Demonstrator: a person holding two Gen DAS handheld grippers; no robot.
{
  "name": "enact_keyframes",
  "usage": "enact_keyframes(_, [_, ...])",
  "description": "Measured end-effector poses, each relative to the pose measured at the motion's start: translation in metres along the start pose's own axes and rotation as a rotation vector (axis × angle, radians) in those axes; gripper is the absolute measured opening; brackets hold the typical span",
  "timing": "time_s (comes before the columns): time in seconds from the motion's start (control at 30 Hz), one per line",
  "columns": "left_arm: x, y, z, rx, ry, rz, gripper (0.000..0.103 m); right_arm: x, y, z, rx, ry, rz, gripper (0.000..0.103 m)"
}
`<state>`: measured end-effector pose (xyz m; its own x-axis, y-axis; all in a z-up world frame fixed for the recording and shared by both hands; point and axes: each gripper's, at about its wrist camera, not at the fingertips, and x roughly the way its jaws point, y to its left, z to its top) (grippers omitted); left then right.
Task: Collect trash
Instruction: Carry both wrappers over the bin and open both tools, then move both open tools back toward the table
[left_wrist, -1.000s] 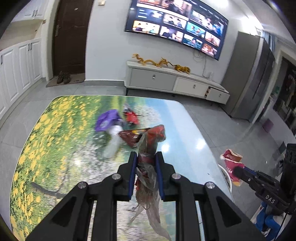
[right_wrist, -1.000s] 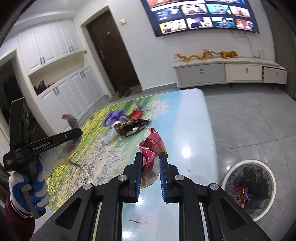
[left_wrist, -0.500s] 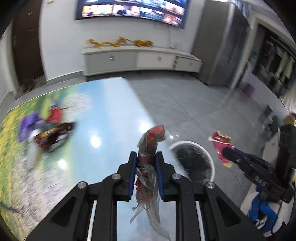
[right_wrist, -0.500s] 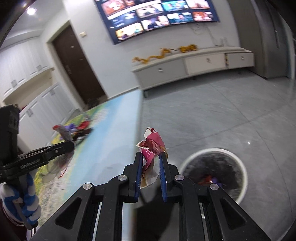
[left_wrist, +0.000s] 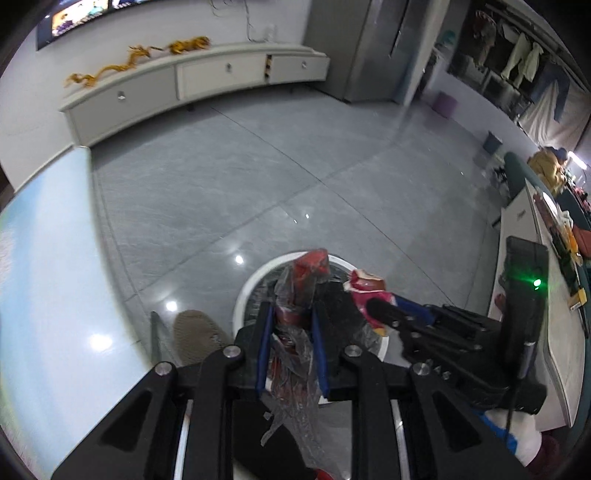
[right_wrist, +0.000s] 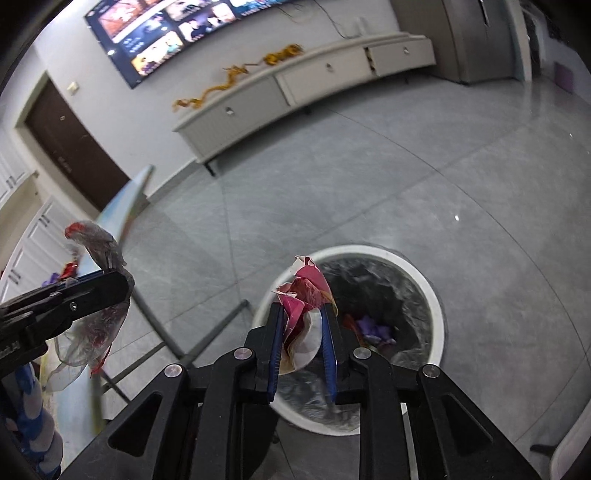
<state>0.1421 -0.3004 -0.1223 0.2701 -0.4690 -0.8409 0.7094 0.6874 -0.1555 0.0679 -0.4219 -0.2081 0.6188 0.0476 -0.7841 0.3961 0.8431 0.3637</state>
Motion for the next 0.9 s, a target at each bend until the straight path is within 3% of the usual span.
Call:
enact_keyframes(0.13, [0.023, -0.01, 0.011, 0.007, 0.032, -0.029, 0.024, 0.02, -0.014, -0.001, 0.037, 0.026, -0.03, 0.026])
enact_keyframes(0.2, [0.03, -0.012, 0.015, 0.009, 0.035, -0.046, 0.033, 0.026, -0.019, 0.0, 0.049, 0.031, -0.046, 0.038])
enact_keyframes(0.27, [0.032, -0.011, 0.019, 0.003, 0.025, -0.059, 0.046, 0.03, -0.023, -0.001, 0.056, 0.037, -0.059, 0.039])
enact_keyframes(0.6, [0.017, -0.001, 0.025, -0.021, -0.02, -0.049, 0.047, 0.023, -0.021, 0.002, 0.056, 0.02, -0.083, 0.041])
enact_keyframes(0.8, [-0.023, 0.011, 0.016, -0.026, -0.093, 0.015, 0.047, 0.0, -0.006, 0.004, 0.036, -0.022, -0.071, 0.042])
enact_keyframes(0.9, [-0.044, 0.016, 0.01, -0.035, -0.127, 0.038, 0.053, -0.014, 0.007, 0.005, 0.017, -0.047, -0.062, 0.045])
